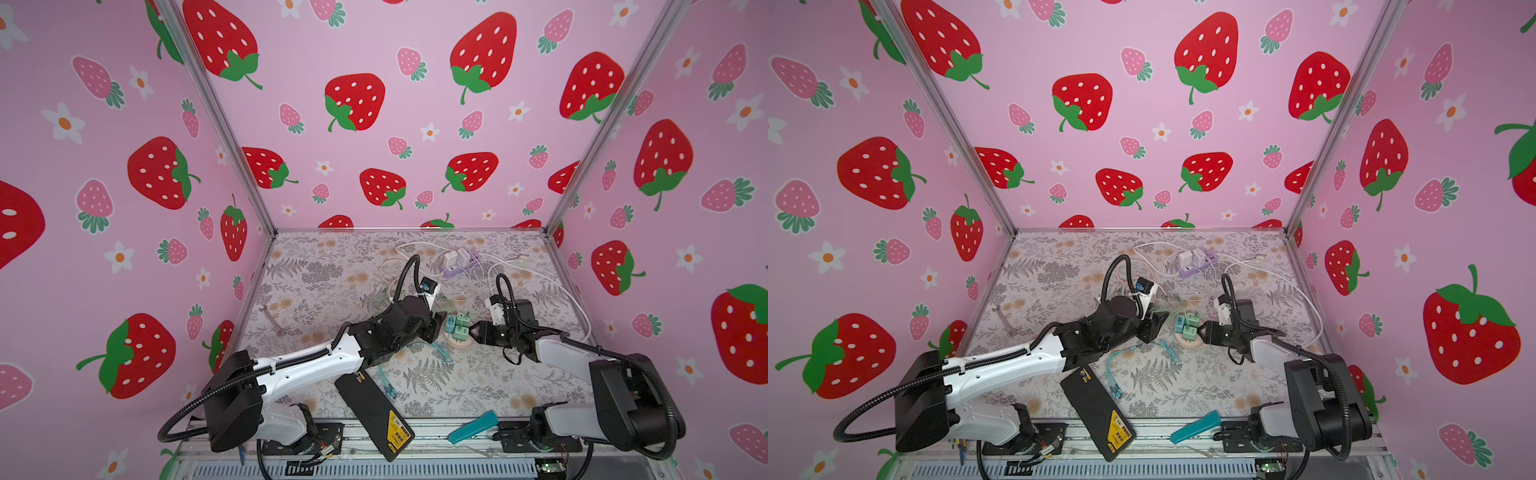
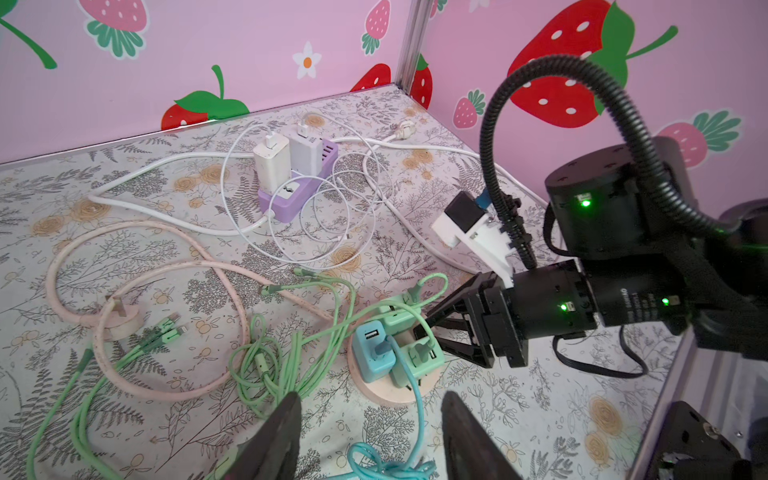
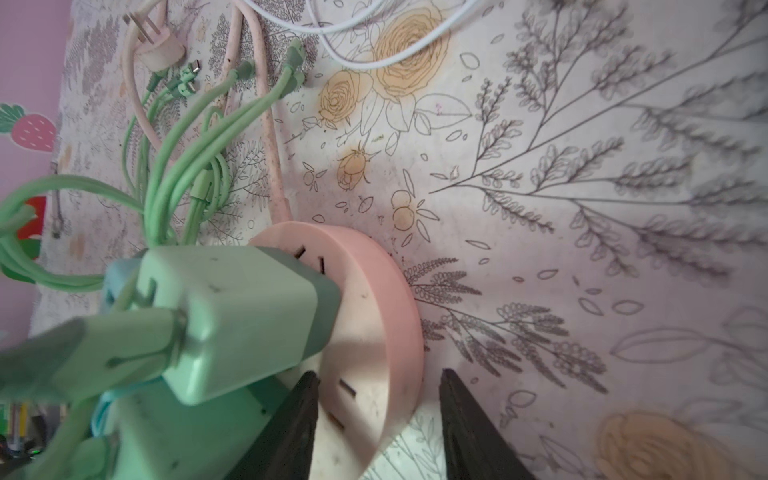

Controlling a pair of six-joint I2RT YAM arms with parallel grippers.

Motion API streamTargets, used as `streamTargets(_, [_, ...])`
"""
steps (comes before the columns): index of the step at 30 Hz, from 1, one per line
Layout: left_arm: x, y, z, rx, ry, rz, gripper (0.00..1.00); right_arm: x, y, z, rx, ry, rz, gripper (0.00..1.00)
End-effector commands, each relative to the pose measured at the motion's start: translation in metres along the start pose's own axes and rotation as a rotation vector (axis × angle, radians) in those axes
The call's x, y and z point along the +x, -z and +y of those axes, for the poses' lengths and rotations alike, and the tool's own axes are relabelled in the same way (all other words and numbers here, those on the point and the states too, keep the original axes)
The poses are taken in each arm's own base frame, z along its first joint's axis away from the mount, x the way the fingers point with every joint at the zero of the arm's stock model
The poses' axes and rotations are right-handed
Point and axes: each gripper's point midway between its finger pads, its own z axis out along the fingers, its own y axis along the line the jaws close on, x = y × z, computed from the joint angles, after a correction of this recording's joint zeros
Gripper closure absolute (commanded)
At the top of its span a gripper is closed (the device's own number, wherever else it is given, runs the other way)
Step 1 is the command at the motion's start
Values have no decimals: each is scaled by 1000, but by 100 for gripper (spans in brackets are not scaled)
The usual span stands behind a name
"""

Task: Pull the plug off the socket
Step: 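Lower the right gripper onto the pink socket rim while left approaches chargers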

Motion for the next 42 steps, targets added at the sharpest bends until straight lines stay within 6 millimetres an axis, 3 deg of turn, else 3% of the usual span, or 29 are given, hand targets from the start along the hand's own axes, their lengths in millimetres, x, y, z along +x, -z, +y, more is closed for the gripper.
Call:
streamTargets(1, [3, -10, -20, 68, -24, 2, 46, 7, -6, 9, -41, 20, 24, 55])
streamTargets(11, [30, -41, -33, 98, 17, 115, 43, 15, -17, 40, -108, 53, 44, 56])
streamTargets(19, [28, -34, -46, 186, 45, 94, 51, 22, -27, 54, -123, 73, 63, 56])
streamTargets(24, [24, -24, -76, 313, 18, 89, 53, 19, -30, 53, -106, 83, 57, 56])
streamTargets(27, [29, -32, -80, 308, 31, 117, 54, 17, -30, 51, -91, 90, 52, 56])
streamTargets(35, [62, -63, -49, 170, 95, 197, 54, 12, -32, 50, -80, 93, 41, 55])
streamTargets(42, [74, -58, -17, 67, 109, 212, 53, 12, -32, 48, -67, 101, 39, 55])
